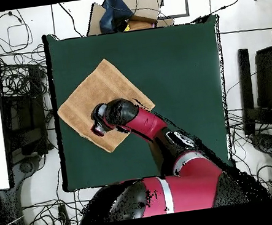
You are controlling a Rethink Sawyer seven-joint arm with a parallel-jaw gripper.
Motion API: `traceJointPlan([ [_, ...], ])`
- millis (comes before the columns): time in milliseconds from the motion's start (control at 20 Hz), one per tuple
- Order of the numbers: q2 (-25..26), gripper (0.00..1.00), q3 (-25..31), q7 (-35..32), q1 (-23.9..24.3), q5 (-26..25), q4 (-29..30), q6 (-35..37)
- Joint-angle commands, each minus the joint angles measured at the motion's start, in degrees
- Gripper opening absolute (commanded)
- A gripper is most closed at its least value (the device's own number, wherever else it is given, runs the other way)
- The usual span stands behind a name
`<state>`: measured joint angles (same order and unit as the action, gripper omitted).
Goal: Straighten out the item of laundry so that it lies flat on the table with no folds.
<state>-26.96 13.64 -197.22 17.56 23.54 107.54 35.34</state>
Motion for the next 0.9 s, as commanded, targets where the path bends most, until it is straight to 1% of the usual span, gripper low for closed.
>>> traceJointPlan([
  [50,1.6,0.0,3.5,0.2,-0.1,2.1,3.3,-0.9],
  [600,2.7,0.0,4.5,0.9,-0.3,1.5,5.9,-5.8],
  [750,2.3,0.0,5.5,1.5,0.3,1.3,8.1,-7.9],
  [900,1.1,0.0,6.4,1.3,0.4,1.6,9.9,-8.5],
])
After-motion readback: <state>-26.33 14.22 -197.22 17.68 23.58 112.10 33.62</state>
